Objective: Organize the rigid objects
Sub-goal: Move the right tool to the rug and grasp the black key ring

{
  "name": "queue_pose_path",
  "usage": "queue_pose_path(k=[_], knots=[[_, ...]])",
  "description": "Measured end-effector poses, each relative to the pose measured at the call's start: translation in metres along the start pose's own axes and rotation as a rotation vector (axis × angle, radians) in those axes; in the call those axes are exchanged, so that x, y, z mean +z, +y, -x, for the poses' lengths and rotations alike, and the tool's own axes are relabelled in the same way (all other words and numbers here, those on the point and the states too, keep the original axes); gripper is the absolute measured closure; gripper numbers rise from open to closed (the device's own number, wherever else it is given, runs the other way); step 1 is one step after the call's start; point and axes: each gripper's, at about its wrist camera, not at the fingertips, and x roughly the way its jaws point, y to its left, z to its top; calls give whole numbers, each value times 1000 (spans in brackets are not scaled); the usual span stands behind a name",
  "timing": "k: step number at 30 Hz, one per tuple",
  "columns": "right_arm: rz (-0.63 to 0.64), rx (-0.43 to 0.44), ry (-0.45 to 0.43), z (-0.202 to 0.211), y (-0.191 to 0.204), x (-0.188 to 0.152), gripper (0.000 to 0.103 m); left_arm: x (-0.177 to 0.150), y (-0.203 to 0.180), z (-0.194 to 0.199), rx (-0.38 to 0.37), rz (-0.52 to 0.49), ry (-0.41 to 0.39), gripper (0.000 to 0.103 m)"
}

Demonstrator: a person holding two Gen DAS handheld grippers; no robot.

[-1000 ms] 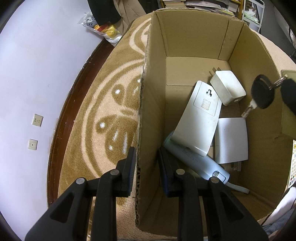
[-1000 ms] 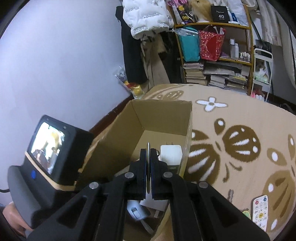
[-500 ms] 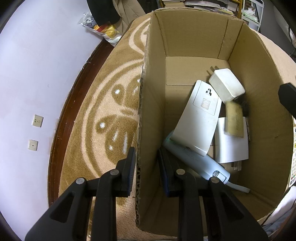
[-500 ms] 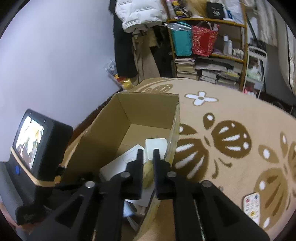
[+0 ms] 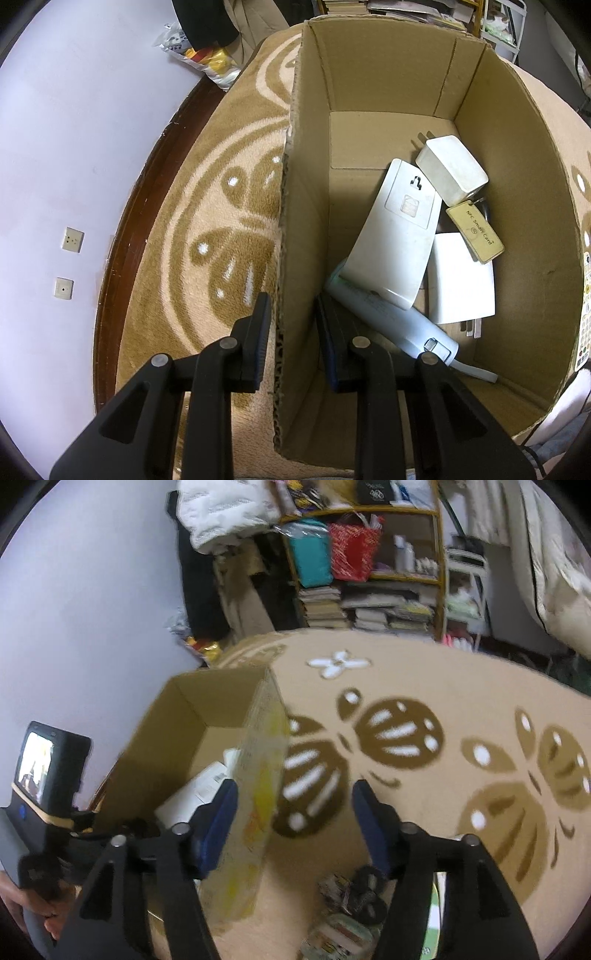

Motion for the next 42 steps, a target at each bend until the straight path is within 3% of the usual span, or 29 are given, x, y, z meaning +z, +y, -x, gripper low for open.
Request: queue_pose_path(k=[3,9,17,19,21,28,30,42], knots=[[-44,-16,33,-2,-14,-6,16,0,0,0,0,-3,-1,78],[-105,-44,78,-8,-30,-20,1,-1,2,-1,-16,-8,1,78],[-151,-76,163,-28,-48,-40,1,-2,2,-2,-16,-11,2,78],[-166,-83,172,-31,-51,-42,5,-2,1,-2,-13,-14,0,78],[-179,-84,189,-34,-55,-43,23,-3,1,-2,-13,-15,3,78],[-231,-58,271,-47,-63,-52,39,-3,3,-2,-19,-12,5,78],[-240,-57,283,-49,-65,-53,53,-3,3,-2,-17,-14,5,78],[-243,-71,304,-64,-66,-55,56,-5,1,-2,-3,-26,6,78]])
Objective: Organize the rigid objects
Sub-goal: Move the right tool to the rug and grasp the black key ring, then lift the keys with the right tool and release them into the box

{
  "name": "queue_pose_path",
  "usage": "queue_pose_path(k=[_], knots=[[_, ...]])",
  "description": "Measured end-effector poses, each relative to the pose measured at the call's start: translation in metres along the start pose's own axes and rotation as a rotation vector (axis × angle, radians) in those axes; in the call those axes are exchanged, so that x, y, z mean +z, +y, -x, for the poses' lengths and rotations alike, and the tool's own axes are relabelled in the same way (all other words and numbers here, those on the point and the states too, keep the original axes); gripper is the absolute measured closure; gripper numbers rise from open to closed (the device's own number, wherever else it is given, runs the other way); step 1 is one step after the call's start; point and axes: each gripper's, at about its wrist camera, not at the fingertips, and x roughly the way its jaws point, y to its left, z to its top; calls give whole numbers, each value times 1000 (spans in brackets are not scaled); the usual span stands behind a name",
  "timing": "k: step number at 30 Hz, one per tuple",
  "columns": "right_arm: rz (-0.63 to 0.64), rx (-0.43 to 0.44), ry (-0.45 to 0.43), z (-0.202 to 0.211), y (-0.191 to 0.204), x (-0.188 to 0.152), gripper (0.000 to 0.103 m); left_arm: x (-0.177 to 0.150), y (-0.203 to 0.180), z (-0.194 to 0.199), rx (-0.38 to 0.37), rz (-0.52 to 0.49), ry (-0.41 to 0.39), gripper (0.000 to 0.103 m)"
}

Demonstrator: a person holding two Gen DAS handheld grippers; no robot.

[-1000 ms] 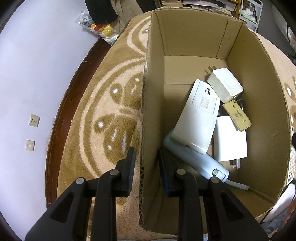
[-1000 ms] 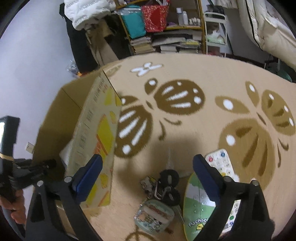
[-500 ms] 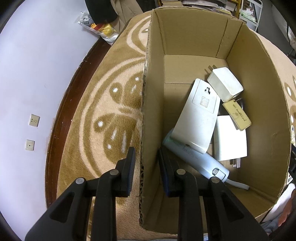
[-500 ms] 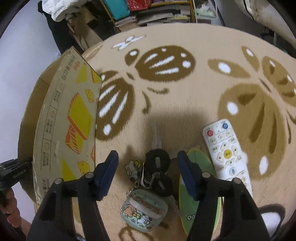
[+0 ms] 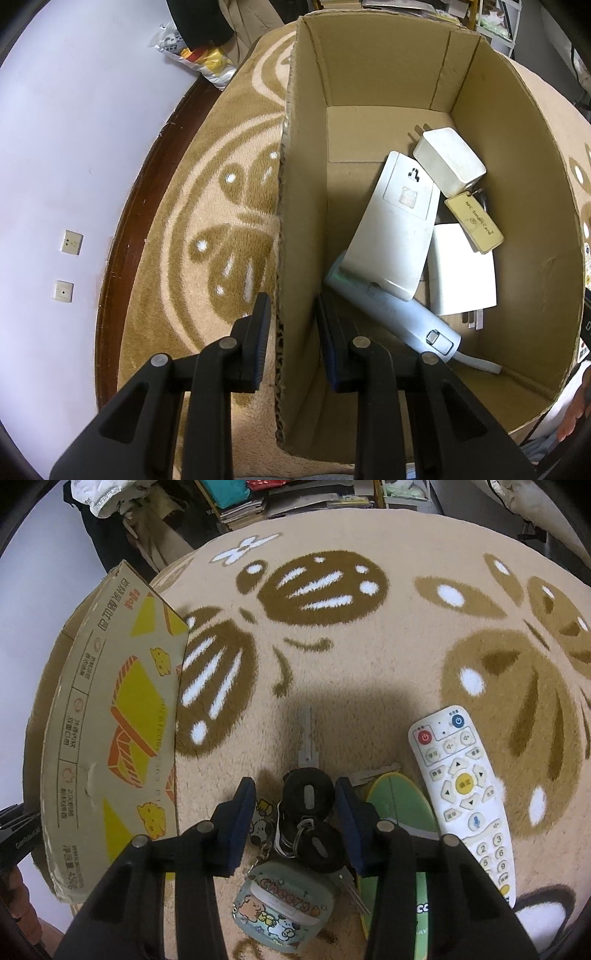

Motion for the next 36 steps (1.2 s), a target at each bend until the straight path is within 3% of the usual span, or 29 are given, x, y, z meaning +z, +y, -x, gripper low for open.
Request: queue_pose_path(k=[8,11,14,16,18,21,24,36], knots=[[-23,5,53,-7,-3,-2,62,-1,-2,2,8,-5,-2,78],[-40,4,29,-8,-6,-1,70,-1,-1,3,1,1,-1,78],[-46,10,8,-8,-7,2,71,-1,-1,2,0,2,-1,78],[-42,13,-29,-4,-5,2,73,0,0,2,1,1,-1,78],[-34,77,-85,5,3,4,73,0,0,2,0,2,-1,78],[34,57,-194,23,23,8,73,0,0,2,-2,3,-1,78],[62,83,-250,32,33,10,73,0,0,2,-2,3,-1,78],[144,198,-389,76,73,18,73,0,2,2,-6,6,2,78]])
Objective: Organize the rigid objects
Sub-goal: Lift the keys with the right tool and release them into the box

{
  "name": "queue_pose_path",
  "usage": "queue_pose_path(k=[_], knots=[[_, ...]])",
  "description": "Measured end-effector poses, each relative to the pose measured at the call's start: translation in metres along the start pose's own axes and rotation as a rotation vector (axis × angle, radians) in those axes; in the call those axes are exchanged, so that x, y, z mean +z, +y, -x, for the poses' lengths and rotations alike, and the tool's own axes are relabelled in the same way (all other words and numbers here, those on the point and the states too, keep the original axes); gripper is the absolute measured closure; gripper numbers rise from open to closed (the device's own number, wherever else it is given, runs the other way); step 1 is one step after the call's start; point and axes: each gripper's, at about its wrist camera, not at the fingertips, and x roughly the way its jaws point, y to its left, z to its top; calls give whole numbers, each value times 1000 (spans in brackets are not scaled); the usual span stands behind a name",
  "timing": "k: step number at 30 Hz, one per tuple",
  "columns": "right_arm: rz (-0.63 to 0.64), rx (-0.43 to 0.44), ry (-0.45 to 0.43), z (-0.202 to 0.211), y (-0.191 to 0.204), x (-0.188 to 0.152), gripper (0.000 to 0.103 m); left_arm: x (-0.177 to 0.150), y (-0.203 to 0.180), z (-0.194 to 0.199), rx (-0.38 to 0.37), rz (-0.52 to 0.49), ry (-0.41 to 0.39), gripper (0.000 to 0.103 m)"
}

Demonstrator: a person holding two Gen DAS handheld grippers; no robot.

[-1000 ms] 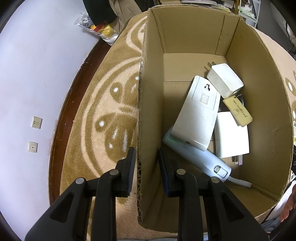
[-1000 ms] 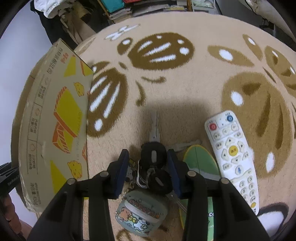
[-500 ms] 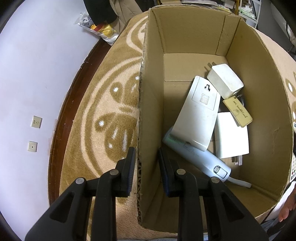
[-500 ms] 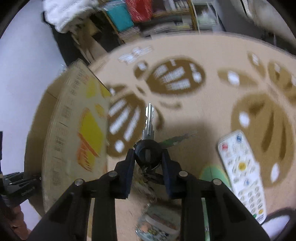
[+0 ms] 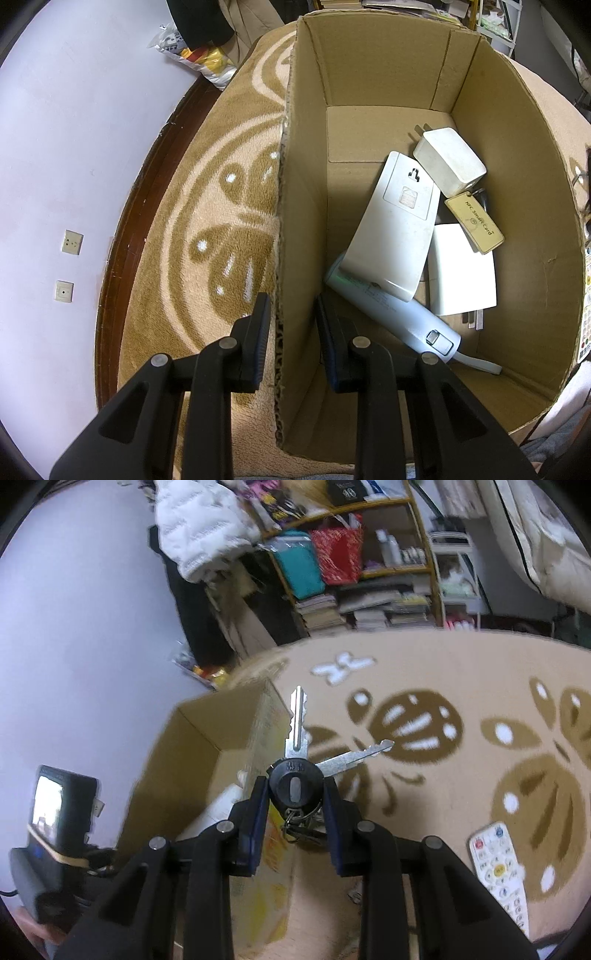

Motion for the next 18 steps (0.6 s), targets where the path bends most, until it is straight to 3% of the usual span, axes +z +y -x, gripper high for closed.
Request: queue_pose_path(k=[7,18], knots=[[90,42,-60,11,35,18,73,0,-1,-1,1,-1,0,78],[112,152,-54,11,68,24,74,0,0,-2,-7,6,3,78]])
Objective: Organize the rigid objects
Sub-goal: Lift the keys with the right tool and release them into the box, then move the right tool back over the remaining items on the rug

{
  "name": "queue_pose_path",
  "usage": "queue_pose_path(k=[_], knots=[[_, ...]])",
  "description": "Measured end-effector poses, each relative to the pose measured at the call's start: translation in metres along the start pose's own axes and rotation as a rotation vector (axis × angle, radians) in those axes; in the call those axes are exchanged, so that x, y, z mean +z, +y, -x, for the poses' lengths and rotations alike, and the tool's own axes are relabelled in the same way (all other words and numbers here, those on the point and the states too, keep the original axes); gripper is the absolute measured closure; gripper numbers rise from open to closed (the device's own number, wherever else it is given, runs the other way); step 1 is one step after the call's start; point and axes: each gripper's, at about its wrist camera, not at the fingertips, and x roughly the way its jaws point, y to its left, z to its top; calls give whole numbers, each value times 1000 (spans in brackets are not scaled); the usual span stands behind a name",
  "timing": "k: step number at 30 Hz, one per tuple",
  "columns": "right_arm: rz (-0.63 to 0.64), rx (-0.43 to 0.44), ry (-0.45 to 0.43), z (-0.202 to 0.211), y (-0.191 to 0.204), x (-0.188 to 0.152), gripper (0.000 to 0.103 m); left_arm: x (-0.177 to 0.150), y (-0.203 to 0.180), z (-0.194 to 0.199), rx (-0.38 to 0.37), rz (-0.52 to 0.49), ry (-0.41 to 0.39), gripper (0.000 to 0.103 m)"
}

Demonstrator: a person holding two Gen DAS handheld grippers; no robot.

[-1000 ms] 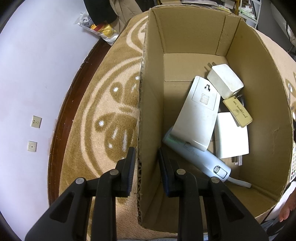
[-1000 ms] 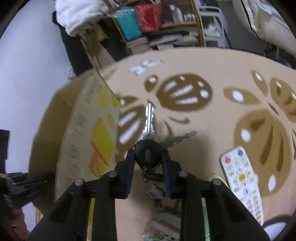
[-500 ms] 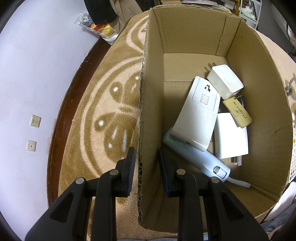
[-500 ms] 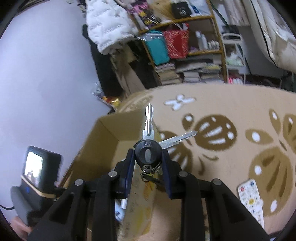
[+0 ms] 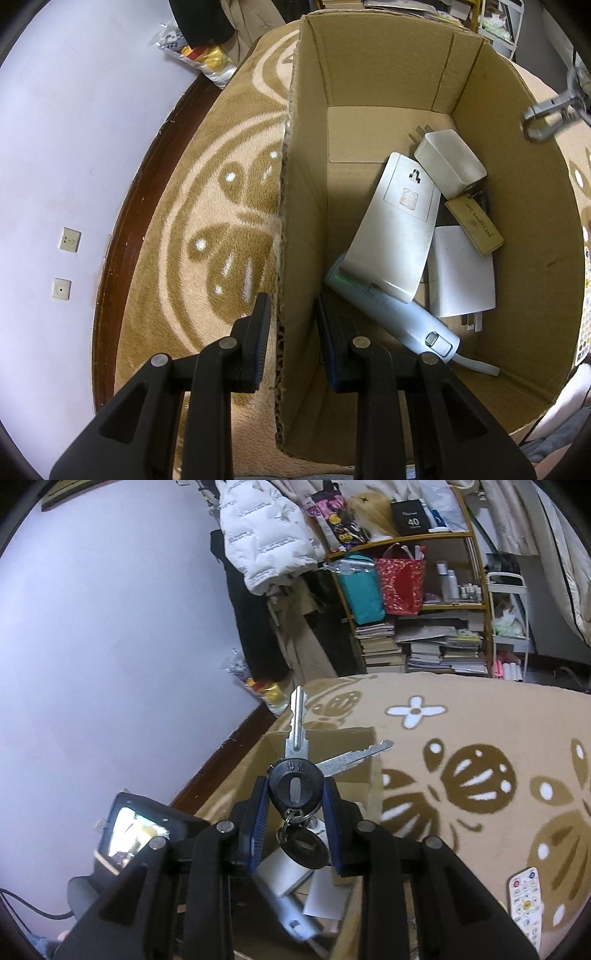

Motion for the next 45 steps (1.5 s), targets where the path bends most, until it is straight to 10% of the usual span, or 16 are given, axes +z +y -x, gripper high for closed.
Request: queue_pose_path(k=[20,36,45], knots=[[27,-67,92,-28,-8,-26,69,-1,0,0,-11,9,-2,78],[-15,-193,77,4,-31,-19,4,-1,1,1,-11,8,-1,78],[-90,-293,95,29,-65,-41,0,-1,2,1,-19,12,-1,78]])
